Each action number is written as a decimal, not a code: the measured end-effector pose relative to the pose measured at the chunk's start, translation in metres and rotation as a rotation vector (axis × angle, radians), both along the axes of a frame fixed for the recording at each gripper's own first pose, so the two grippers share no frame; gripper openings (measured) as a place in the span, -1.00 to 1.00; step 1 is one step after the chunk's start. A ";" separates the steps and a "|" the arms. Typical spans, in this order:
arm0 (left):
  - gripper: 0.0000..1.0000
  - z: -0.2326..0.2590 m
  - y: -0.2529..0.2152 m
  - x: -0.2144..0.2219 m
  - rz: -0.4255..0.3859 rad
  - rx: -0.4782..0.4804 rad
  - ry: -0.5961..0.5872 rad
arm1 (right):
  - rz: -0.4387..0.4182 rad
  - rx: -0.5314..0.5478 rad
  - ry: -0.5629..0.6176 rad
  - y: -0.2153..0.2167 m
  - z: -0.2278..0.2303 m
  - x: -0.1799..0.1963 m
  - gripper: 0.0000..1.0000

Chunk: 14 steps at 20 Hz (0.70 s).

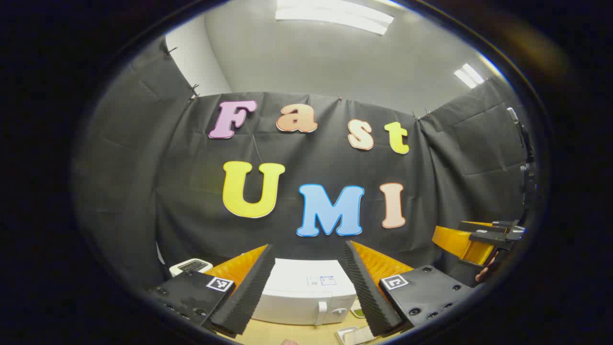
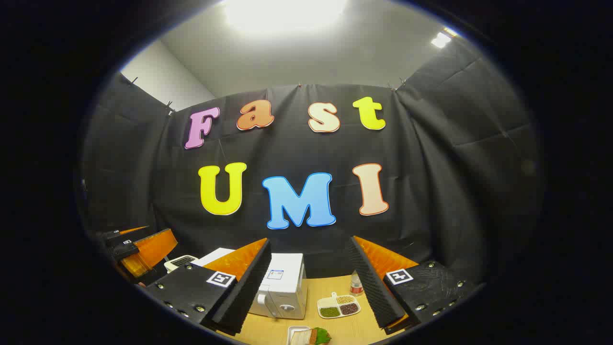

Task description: Open the microwave oven with the left hand, put the food in, and close the microwave oven.

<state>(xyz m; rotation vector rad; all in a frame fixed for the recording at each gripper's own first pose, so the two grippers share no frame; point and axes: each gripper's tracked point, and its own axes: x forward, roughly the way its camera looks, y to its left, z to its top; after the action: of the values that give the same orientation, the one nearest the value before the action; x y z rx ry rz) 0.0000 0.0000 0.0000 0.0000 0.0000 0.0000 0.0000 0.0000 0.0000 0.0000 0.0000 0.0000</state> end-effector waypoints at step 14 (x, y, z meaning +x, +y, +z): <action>0.93 -0.010 -0.013 0.012 -0.015 -0.013 0.014 | -0.012 0.000 0.012 -0.014 -0.008 0.010 0.96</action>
<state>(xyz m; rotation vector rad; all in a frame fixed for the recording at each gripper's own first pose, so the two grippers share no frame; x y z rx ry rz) 0.0120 -0.0133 -0.0101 -0.0128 0.0139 -0.0155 0.0104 -0.0145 -0.0080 0.0004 0.0123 -0.0117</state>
